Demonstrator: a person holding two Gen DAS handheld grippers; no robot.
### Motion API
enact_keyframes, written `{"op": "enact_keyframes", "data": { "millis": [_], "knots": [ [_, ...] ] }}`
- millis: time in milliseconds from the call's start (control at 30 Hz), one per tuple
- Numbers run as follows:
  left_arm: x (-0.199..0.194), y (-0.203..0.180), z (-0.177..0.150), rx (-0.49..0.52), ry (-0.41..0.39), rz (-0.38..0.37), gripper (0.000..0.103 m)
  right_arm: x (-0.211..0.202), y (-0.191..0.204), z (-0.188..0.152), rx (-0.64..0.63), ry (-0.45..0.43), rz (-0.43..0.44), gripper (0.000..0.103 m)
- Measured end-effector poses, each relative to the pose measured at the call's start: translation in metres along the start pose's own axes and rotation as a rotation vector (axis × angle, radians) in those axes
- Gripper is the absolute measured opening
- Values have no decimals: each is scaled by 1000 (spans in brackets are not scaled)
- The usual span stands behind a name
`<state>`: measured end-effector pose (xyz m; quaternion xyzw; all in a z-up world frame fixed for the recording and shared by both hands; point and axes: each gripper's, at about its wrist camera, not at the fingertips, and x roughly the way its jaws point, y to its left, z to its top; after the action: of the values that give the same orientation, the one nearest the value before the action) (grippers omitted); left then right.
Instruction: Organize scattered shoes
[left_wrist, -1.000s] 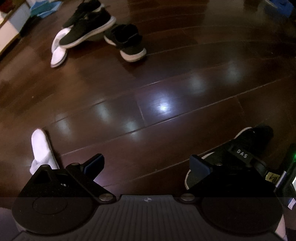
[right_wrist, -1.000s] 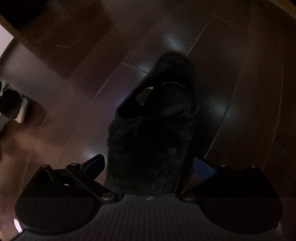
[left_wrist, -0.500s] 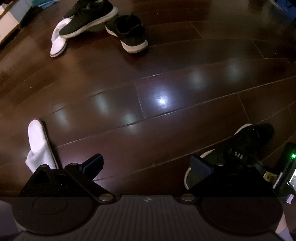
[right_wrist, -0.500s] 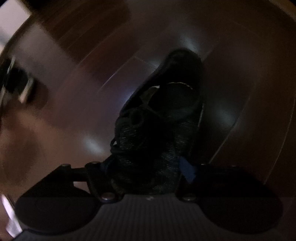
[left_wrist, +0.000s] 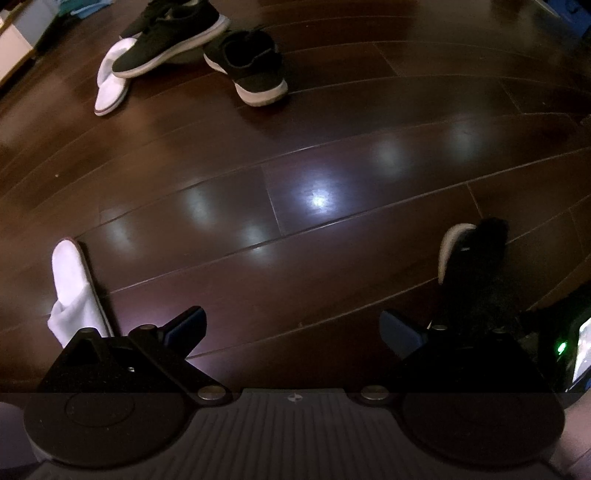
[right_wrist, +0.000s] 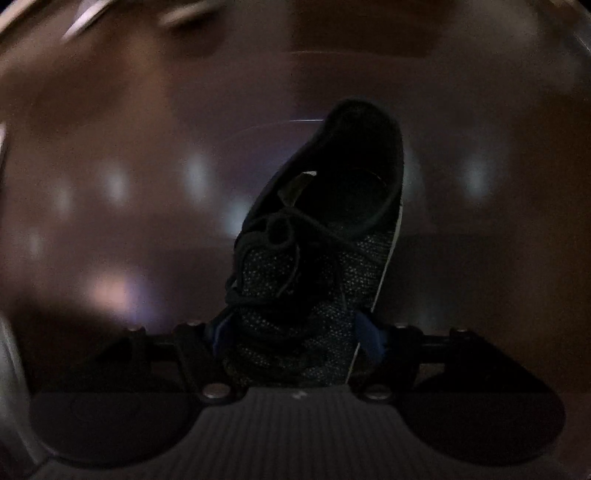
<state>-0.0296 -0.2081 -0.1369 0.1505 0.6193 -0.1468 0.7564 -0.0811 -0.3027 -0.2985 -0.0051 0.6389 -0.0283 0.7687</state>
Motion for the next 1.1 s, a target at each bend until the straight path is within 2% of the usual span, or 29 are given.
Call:
{"op": "enact_keyframes", "data": {
  "millis": [67, 167, 367, 567, 700, 800, 833, 867, 1000, 1067, 1100],
  "knots": [
    [1, 1, 0, -4, 4, 0, 101, 1, 5, 5, -102, 29, 5, 72],
    [1, 2, 1, -11, 8, -2, 101, 0, -1, 4, -102, 36, 7, 73],
    [1, -1, 2, -3, 6, -4, 101, -6, -6, -7, 13, 3, -4, 93],
    [0, -2, 2, -1, -1, 2, 101, 2, -11, -7, 177, -25, 16, 94],
    [2, 1, 1, -7, 4, 6, 101, 6, -3, -16, 200, -44, -2, 92],
    [4, 3, 2, -9, 7, 7, 101, 9, 10, -33, 200, -41, -18, 85],
    [4, 4, 2, -8, 6, 11, 101, 8, 17, -39, 200, -40, -21, 77],
    [5, 5, 2, -7, 6, 14, 101, 7, 21, -39, 199, -38, -20, 69],
    [6, 12, 1, -26, 12, 13, 101, 7, 32, -32, 182, -36, -23, 54],
    [4, 16, 1, -32, 7, 12, 101, 9, 36, -21, 161, -47, -38, 42],
    [3, 17, 1, -32, 5, 12, 101, 8, 38, -12, 156, -55, -43, 41]
  ]
}}
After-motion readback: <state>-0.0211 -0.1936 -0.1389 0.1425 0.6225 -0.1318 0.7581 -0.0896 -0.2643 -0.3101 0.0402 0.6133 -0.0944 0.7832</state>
